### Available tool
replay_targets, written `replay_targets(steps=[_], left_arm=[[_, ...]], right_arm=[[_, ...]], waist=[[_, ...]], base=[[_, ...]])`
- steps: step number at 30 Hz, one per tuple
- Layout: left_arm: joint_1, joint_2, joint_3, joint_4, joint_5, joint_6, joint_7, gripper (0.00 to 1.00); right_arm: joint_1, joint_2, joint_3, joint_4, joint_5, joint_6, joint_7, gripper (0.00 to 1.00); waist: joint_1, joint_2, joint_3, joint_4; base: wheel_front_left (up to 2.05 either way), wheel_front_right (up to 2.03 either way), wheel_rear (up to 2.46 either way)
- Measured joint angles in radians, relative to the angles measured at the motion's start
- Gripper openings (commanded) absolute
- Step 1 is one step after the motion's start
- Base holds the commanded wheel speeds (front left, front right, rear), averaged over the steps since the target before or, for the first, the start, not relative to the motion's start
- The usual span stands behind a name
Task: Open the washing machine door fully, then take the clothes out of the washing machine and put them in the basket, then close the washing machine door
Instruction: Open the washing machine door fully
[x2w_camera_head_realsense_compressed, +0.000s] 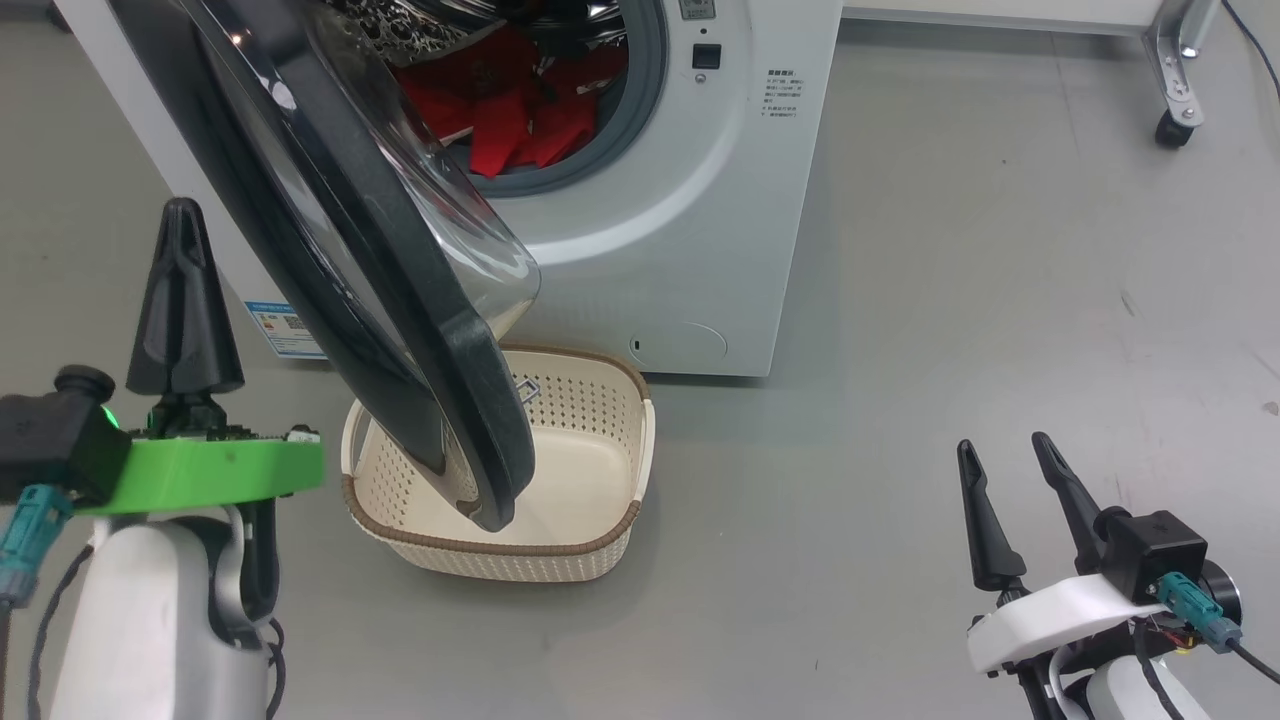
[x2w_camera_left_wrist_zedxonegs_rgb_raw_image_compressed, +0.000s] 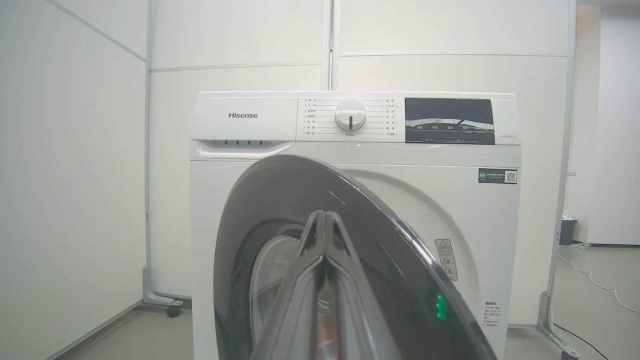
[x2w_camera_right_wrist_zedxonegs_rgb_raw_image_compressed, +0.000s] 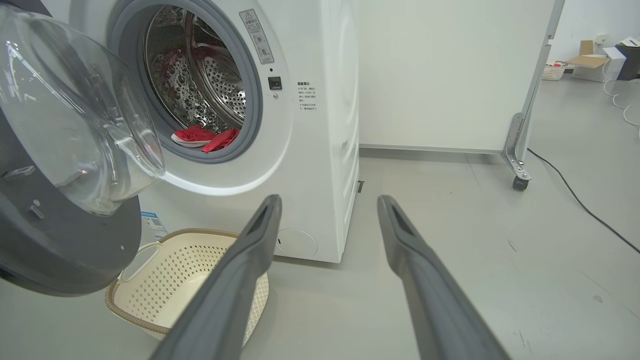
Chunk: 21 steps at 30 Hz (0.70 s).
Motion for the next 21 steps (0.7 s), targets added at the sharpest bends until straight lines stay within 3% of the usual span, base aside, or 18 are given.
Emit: replay_targets(steps=[10,21], left_arm=[[-0.119,0.006,-0.037,-0.081,0.033,-0.01,0.0,0.0],[-0.155,0.006,-0.177,-0.087,0.058,-0.028,0.028,0.0]], right_arm=[[0.0,0.004,-0.004,0.009,-0.015,0.002,0.0,1.0],[0.0,0.019,-0.006,0.018,-0.02,0.012,0.0,1.0]], waist=[[0.0,0.0,-0.006,-0.001],[0.0,0.0,-0.007,-0.003]], base=[[0.0,0.0,0.0],[0.0,0.0,0.0]])
